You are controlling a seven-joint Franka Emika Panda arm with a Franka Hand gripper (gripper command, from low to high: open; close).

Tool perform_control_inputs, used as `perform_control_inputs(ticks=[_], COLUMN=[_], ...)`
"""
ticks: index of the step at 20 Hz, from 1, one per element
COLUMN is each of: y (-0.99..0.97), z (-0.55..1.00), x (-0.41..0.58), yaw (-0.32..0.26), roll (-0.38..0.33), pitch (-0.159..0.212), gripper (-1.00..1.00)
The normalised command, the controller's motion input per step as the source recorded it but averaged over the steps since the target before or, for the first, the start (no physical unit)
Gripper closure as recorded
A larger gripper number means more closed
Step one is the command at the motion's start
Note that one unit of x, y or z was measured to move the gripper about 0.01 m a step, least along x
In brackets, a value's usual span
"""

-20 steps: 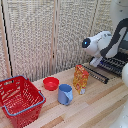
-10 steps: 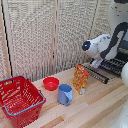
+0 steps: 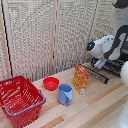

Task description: Extend the gripper towards the oven tray handle. Grasp the handle and carefully pull the tray out of the oven. Move the gripper above the red bowl. Grab the red bowl gently. Lift the bowl and place it onto the oven tray.

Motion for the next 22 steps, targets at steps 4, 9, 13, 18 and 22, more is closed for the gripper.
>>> perform_control_inputs(ticks=[4,9,13,18,22], y=[-0.26,-0.14,-0.15,-0.19,-0.11], z=[0.01,0.0,0.0,0.0,0.0], x=[-0.018,-0.065,-0.069,-0.11,-0.151], yaw=[0.024,0.001,0.0,0.0,0.023], roll=[0.006,0.0,0.0,0.0,0.001], pitch=[-0.003,-0.024,-0.025,-0.035,-0.014], gripper=[1.0,1.0,1.0,1.0,1.0])
